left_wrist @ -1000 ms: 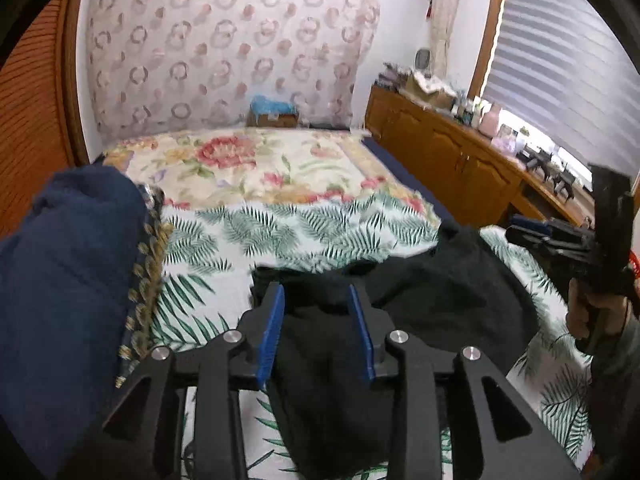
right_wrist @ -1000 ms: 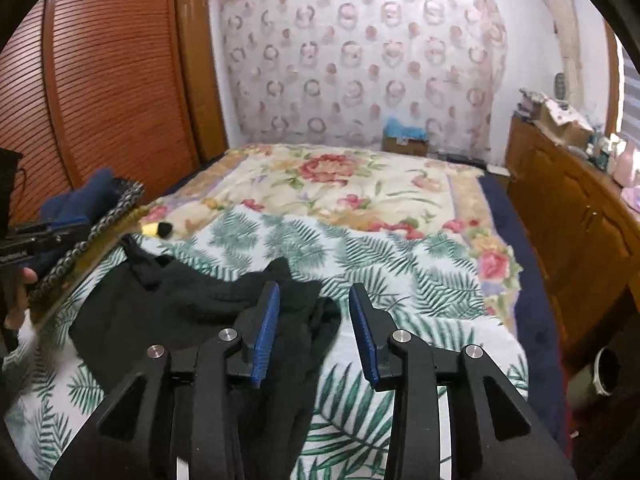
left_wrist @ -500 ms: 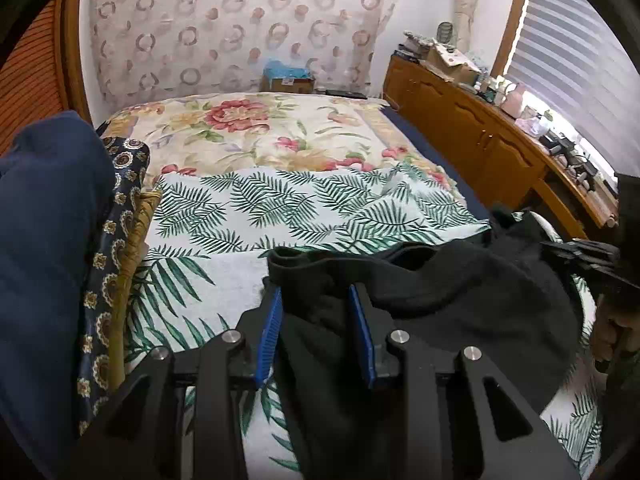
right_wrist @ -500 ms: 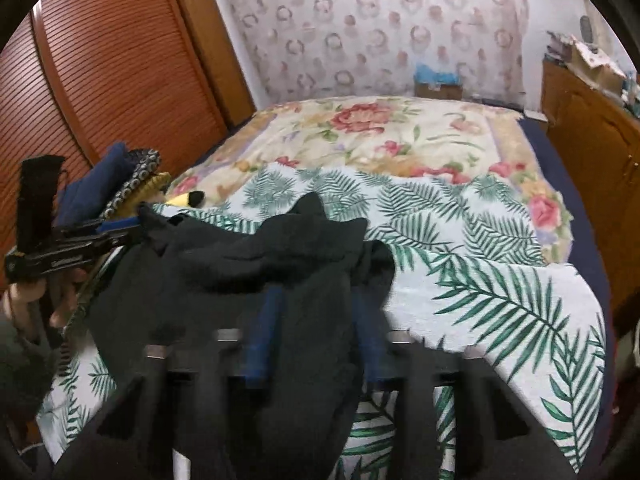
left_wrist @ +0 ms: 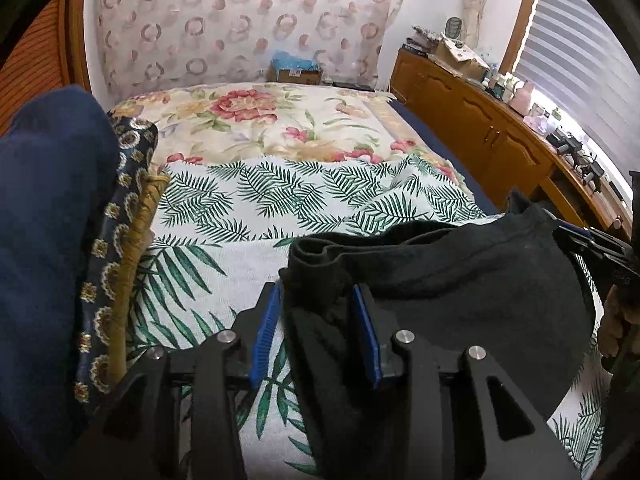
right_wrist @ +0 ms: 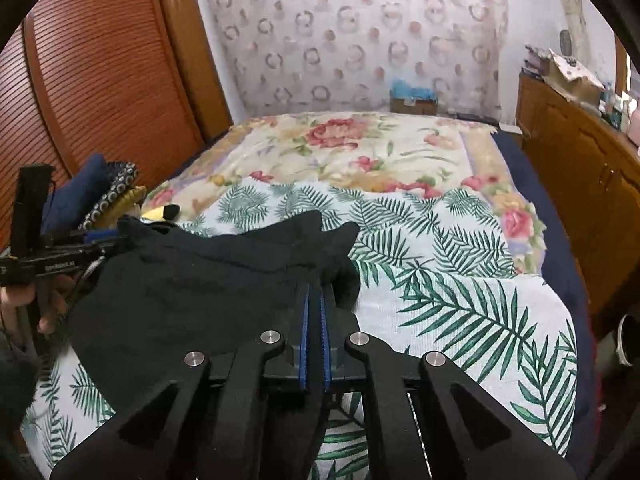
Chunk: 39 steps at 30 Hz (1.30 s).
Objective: Fold small clothes
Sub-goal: 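Grasp the folded black shirt with both grippers, then lift the folded shirt with both grippers and carry it toward the clothes stack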
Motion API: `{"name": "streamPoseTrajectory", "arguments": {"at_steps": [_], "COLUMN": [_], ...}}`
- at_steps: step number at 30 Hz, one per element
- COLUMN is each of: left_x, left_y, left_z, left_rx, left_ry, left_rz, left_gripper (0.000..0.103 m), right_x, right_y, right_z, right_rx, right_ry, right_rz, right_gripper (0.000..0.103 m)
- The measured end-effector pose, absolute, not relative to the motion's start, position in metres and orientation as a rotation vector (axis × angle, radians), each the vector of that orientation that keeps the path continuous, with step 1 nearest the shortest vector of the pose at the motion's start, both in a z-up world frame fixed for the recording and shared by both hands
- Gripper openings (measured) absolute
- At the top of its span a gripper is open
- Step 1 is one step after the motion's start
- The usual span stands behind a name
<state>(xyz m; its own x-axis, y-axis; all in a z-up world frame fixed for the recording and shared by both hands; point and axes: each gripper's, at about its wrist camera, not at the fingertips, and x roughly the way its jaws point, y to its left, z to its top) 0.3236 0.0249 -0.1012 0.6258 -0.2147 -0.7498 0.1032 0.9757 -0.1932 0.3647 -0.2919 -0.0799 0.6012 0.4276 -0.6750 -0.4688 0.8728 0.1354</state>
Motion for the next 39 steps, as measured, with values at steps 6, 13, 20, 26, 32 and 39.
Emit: {"name": "streamPoseTrajectory", "arguments": {"at_steps": [6, 13, 20, 26, 32, 39], "left_x": [0.325, 0.322, 0.295, 0.250, 0.203, 0.159], "left_y": [0.024, 0.021, 0.026, 0.034, 0.068, 0.117], "left_z": [-0.108, -0.106, -0.068, -0.021, 0.026, 0.055], "left_rx": [-0.150, -0.173, -0.219, -0.219, -0.230, -0.244], "left_ry": [0.892, 0.876, 0.759, 0.632, 0.485, 0.378], "left_rz": [-0.191, -0.265, -0.316, -0.320, -0.263, -0.176], "left_gripper": [0.036, 0.010, 0.005, 0.005, 0.005, 0.005], "right_x": [0.373, 0.381, 0.374, 0.345, 0.317, 0.304], "right_y": [-0.291, -0.287, -0.279, -0.277, -0.259, -0.213], "right_z": [-0.093, -0.109, -0.109, -0.071, -0.016, 0.046], "right_rx": [-0.050, -0.006, 0.055, 0.023, -0.010, -0.095], "right_ry": [0.813, 0.892, 0.911, 0.778, 0.647, 0.528], "right_rz": [0.518, 0.561, 0.688, 0.697, 0.742, 0.826], "right_gripper": [0.066, 0.067, 0.018, 0.012, 0.010, 0.008]}}
